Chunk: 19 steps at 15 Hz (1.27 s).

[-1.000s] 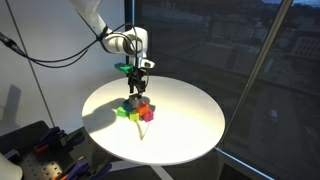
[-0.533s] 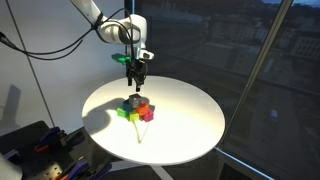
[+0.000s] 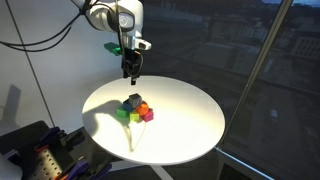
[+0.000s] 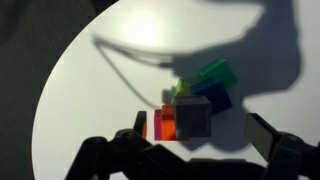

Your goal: Pick up the gray block and stack it on top of both the blue block and the orange block

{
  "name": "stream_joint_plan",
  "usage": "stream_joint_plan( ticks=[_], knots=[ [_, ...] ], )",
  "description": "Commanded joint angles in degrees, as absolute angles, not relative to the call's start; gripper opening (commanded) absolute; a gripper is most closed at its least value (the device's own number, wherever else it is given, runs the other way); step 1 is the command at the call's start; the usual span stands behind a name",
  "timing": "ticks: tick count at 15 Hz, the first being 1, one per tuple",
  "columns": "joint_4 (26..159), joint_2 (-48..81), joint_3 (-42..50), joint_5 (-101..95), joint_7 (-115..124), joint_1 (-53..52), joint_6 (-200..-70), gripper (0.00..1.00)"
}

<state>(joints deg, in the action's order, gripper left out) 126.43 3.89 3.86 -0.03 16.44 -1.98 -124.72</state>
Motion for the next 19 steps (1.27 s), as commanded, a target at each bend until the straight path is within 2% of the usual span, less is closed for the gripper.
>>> stream_joint_plan(
  ticks=[1,12,19],
  knots=[
    [129.51,-0.83,2.91,0.49,16.96,-0.99,-122.9,1.0],
    [135.95,-9.9,0.21,0.16,7.21,-1.5,-122.82,1.0],
    [134.33,-6.92,-0.11,0.06,9.36,-1.18,-123.33,1.0]
  ],
)
